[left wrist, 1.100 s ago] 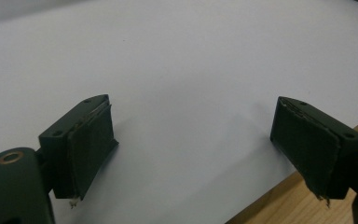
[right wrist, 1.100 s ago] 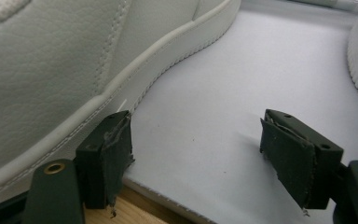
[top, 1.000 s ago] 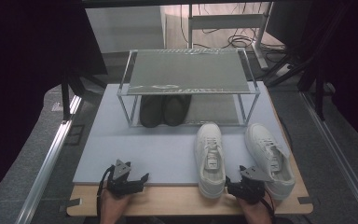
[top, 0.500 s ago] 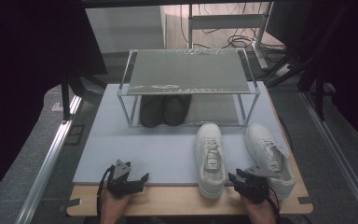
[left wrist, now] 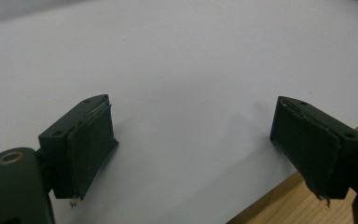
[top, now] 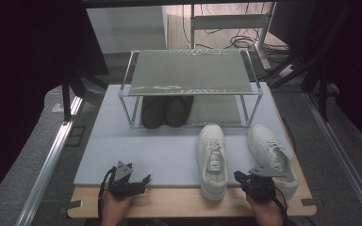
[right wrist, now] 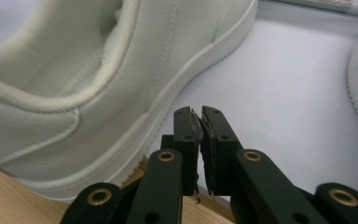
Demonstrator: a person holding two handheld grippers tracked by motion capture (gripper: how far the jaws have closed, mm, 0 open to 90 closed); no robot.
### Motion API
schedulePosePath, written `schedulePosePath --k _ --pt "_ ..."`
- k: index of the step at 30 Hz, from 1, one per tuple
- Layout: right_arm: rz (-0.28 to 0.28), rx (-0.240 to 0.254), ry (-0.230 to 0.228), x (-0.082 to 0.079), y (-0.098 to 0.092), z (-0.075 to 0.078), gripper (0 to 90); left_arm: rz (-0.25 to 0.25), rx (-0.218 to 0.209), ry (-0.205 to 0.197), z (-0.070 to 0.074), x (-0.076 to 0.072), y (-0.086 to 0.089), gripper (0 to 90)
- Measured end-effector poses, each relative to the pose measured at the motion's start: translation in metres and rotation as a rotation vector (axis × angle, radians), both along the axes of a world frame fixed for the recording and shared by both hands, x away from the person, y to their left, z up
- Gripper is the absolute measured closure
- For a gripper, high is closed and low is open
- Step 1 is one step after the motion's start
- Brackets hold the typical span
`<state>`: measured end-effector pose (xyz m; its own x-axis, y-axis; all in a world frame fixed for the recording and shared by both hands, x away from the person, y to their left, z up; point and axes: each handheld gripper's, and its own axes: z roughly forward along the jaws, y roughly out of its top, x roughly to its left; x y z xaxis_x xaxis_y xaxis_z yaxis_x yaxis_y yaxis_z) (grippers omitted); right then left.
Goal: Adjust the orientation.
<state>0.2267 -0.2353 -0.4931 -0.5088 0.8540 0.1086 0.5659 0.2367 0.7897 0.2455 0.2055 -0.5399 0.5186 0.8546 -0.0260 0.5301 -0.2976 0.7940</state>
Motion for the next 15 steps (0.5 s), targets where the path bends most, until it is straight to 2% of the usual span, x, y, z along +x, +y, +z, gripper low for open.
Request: schedulePosePath --k 5,15 --pt "-0.002 0.039 0.022 0.001 -0.002 0.005 88.9 0.000 0.000 0.000 0.000 0.000 0.000 12.9" --pt "0.045 0.044 0.036 0.005 0.002 0.023 88.7 0.000 0.000 0.000 0.000 0.000 0.000 12.9"
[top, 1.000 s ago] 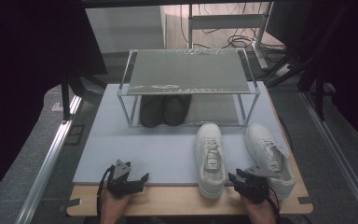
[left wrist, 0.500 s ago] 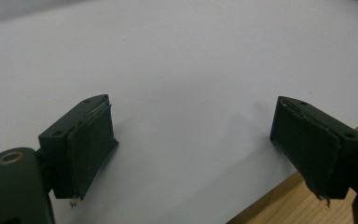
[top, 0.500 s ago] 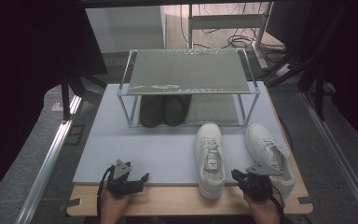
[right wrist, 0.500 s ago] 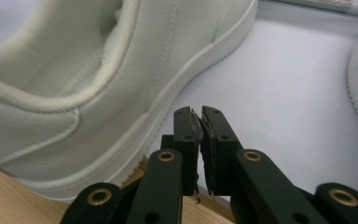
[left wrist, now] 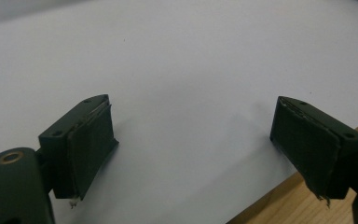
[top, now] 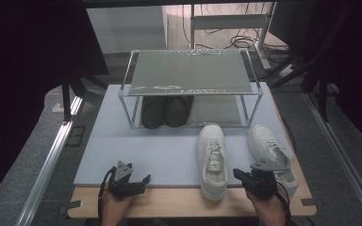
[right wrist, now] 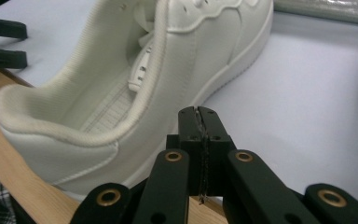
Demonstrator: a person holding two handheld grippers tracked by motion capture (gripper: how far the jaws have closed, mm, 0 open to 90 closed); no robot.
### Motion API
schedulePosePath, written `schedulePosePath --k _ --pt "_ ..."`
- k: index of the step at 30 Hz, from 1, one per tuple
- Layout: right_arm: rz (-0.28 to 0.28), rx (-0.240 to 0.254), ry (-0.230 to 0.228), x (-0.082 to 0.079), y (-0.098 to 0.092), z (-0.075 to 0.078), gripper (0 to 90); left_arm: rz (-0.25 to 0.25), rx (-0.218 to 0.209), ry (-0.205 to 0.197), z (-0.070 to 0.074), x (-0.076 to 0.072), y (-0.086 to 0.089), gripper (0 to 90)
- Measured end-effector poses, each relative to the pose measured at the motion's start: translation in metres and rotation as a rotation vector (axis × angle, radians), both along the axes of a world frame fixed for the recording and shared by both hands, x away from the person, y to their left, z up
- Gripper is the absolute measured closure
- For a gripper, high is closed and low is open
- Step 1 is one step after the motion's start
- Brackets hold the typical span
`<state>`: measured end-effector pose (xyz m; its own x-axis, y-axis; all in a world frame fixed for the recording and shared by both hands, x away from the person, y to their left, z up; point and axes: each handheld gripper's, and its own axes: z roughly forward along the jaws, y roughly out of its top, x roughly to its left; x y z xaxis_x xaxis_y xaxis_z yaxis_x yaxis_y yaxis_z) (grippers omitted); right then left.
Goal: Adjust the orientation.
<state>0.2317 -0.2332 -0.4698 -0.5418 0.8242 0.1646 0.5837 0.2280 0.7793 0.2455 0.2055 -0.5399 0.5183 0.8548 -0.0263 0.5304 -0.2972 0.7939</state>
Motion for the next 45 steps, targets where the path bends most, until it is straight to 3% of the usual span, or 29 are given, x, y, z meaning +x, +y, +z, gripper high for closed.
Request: schedulePosePath --k 15,22,35,45 --pt "0.109 -0.007 -0.023 0.005 0.016 0.027 88.9 0.009 0.000 0.001 0.000 0.000 -0.001 13.0" --pt "0.151 -0.019 -0.016 0.012 0.028 0.023 89.0 0.012 0.000 0.001 0.000 0.000 -0.001 13.0" --pt "0.175 -0.043 -0.013 0.016 0.030 0.018 89.2 0.016 0.002 -0.001 0.000 -0.001 -0.002 13.3" --pt "0.146 -0.059 -0.008 0.020 0.017 0.020 89.2 0.017 0.004 -0.001 0.000 -0.001 -0.002 13.3"
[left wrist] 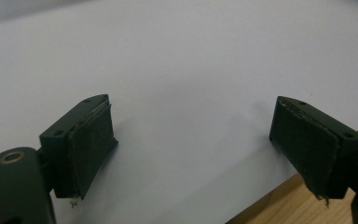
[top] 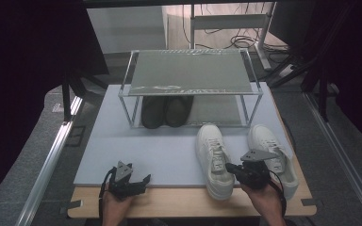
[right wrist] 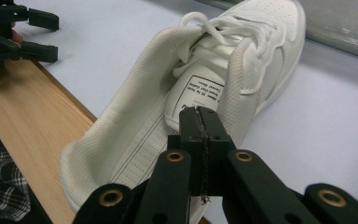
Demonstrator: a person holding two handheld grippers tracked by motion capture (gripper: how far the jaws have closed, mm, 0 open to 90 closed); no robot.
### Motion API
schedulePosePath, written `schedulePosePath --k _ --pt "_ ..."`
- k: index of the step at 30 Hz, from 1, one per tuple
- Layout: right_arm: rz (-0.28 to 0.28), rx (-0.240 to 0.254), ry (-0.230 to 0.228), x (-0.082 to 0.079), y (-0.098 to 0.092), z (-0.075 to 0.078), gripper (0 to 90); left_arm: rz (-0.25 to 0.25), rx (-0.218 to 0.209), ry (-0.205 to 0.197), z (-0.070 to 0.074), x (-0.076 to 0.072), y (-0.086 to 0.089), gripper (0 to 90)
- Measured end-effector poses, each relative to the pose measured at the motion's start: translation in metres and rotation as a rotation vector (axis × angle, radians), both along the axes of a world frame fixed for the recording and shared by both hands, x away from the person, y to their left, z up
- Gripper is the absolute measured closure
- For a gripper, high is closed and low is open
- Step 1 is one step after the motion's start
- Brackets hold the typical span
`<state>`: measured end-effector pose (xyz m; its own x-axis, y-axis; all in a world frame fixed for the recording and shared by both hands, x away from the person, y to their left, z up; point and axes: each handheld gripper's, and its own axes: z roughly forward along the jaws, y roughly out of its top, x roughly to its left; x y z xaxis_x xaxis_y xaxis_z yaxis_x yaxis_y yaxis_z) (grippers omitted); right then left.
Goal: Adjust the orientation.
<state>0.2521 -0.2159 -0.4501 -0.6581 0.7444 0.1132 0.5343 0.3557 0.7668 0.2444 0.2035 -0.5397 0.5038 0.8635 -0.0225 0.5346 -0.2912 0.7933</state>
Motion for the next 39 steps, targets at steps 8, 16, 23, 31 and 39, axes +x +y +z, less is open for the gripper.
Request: schedulePosePath --k 8,16,23,31,39 --pt "-0.041 -0.045 -0.022 0.002 -0.007 0.001 89.2 0.001 0.000 0.000 0.000 0.000 0.000 13.4" --pt "-0.061 -0.052 -0.019 0.002 -0.010 0.003 87.0 0.001 0.000 0.000 0.000 0.000 0.000 13.4" --pt "-0.060 -0.034 -0.013 -0.002 -0.011 0.011 78.5 0.001 0.000 0.000 0.000 0.000 0.000 13.4" --pt "-0.080 -0.052 -0.042 -0.003 -0.014 0.022 66.6 0.001 -0.001 0.000 0.000 0.000 0.000 13.4" --pt "-0.102 -0.058 0.003 0.010 -0.017 0.015 58.8 0.001 0.000 0.000 0.000 0.000 0.000 13.4"
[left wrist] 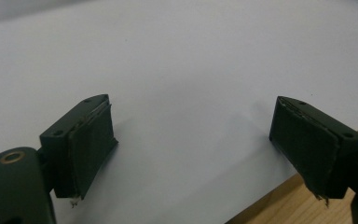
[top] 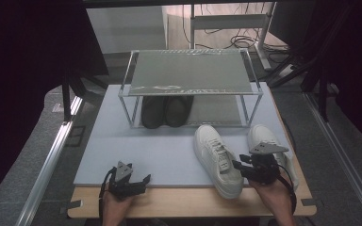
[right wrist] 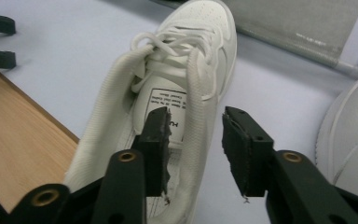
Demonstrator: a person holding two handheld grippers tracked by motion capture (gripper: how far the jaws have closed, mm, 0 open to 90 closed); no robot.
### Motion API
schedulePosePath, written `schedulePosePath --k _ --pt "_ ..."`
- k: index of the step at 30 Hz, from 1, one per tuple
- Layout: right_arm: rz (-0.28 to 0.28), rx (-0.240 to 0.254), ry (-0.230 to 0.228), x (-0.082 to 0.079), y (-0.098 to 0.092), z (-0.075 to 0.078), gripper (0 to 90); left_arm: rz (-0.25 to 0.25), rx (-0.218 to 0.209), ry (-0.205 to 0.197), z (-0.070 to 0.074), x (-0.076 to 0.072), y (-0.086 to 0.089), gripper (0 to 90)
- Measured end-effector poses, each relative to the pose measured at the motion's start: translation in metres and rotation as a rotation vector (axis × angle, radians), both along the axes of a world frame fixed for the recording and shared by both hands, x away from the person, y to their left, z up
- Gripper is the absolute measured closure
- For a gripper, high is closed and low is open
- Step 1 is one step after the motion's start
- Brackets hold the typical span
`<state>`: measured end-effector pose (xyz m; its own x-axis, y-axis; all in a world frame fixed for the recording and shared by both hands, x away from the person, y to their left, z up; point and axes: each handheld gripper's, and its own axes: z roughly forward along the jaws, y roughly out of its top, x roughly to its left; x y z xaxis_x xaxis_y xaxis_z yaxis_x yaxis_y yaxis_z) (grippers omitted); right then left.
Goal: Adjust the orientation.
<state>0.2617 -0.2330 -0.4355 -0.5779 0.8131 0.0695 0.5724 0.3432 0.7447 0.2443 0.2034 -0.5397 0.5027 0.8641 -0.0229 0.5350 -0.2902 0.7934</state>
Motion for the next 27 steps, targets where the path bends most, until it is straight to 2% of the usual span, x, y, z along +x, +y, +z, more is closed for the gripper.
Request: schedulePosePath --k 5,9,15,20,27 --pt "-0.005 -0.005 0.043 0.008 0.002 -0.008 56.1 0.000 0.000 0.000 0.000 0.000 0.000 13.4" --pt "-0.010 -0.002 0.065 0.013 0.004 -0.013 57.6 0.000 0.000 0.000 0.000 0.000 0.000 13.4" --pt "-0.011 0.011 0.094 0.020 0.007 -0.015 66.7 0.000 0.000 0.000 0.000 0.000 0.000 13.4" --pt "0.014 -0.013 0.104 0.024 0.008 -0.014 70.9 0.000 0.000 0.000 0.000 0.000 0.000 13.4" --pt "0.011 0.037 0.180 0.031 0.004 -0.012 80.0 0.000 0.000 0.000 0.000 0.000 0.000 13.4"
